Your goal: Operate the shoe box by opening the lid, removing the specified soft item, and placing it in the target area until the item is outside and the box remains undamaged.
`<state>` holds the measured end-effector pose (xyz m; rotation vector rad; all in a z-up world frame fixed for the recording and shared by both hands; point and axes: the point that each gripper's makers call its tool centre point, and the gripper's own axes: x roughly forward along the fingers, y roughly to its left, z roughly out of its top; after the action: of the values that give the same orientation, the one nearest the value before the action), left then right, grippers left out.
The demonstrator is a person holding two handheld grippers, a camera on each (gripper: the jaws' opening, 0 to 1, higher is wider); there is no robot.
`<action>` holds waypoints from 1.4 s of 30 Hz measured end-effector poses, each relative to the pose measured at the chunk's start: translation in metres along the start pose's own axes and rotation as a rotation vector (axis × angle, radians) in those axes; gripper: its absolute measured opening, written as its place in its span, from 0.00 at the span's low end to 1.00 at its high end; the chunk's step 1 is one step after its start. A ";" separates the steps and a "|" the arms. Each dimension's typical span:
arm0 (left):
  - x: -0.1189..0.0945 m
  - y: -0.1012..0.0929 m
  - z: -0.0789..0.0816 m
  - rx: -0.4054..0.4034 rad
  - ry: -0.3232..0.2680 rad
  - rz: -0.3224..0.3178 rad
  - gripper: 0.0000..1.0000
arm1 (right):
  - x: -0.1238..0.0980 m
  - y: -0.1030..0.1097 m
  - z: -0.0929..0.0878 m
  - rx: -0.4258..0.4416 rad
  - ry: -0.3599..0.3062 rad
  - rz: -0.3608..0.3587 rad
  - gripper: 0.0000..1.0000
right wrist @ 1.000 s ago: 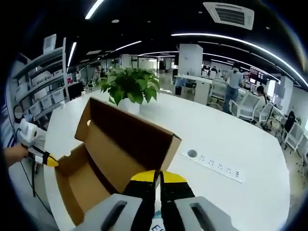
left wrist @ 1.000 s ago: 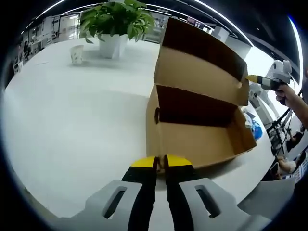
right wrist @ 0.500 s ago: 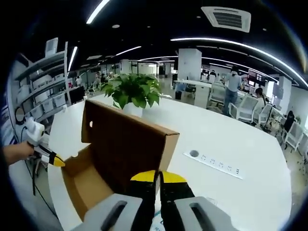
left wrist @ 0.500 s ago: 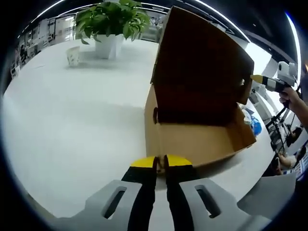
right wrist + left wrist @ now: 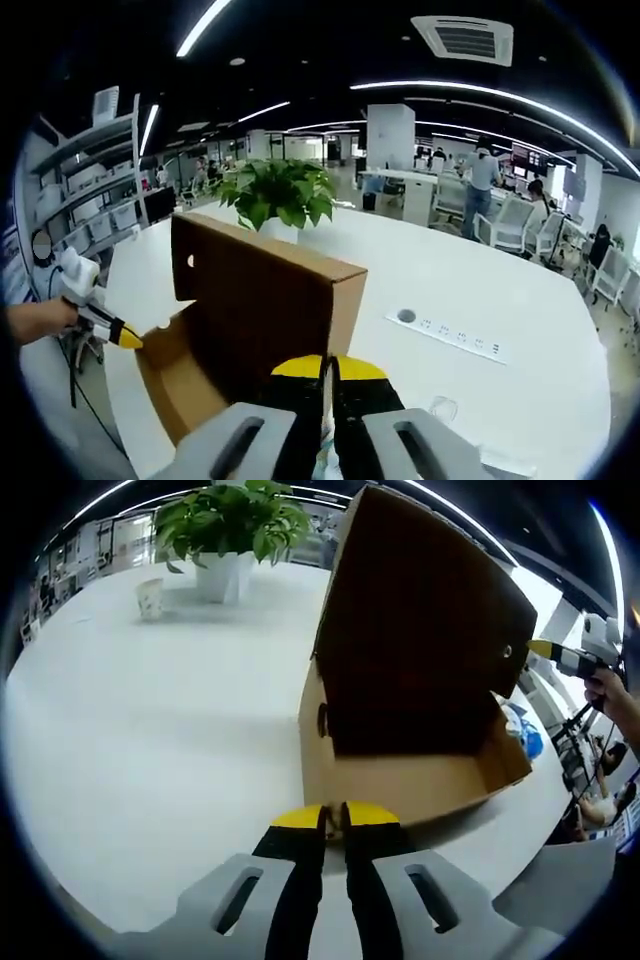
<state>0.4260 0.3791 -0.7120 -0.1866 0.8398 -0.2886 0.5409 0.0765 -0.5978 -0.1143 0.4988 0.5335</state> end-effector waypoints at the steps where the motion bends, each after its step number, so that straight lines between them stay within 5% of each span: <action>1: 0.000 0.000 0.000 0.001 0.000 0.000 0.05 | 0.000 0.000 0.000 0.002 -0.001 0.000 0.00; 33: -0.004 0.000 0.002 0.034 0.003 -0.013 0.06 | -0.026 0.026 -0.024 0.084 -0.034 -0.003 0.00; 42: -0.015 -0.007 0.029 0.089 -0.065 -0.013 0.13 | -0.032 0.030 -0.029 0.089 -0.040 -0.010 0.00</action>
<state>0.4371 0.3793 -0.6802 -0.1177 0.7598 -0.3295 0.4898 0.0813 -0.6068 -0.0208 0.4819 0.5016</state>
